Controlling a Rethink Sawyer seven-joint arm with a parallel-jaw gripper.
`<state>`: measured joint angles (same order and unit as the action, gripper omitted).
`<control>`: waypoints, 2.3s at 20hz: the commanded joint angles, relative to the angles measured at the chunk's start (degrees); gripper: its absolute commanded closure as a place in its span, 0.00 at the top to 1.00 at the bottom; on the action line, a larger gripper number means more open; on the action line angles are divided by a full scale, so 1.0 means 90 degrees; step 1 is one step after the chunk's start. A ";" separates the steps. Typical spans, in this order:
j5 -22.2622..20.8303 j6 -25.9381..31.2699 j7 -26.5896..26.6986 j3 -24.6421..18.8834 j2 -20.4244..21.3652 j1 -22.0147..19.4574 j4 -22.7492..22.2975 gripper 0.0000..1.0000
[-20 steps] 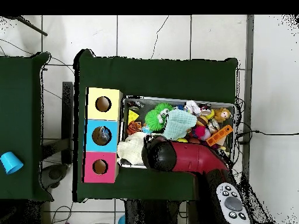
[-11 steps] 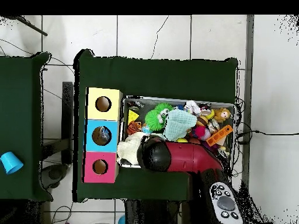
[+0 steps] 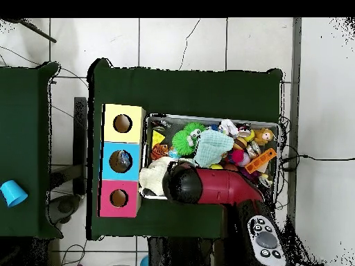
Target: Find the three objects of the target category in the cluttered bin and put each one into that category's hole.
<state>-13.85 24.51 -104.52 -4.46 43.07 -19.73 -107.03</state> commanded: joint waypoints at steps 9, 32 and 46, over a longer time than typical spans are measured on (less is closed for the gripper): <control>0.0208 -0.0440 -0.1024 0.0069 -0.0404 0.0150 0.0531 1.00; 0.0476 0.0016 -0.0909 0.0170 -0.0162 0.0312 0.0542 1.00; 0.0695 0.0539 -0.0798 0.0187 0.0155 0.0378 0.0590 1.00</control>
<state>-10.04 23.66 -104.52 -2.04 43.72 -16.88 -104.53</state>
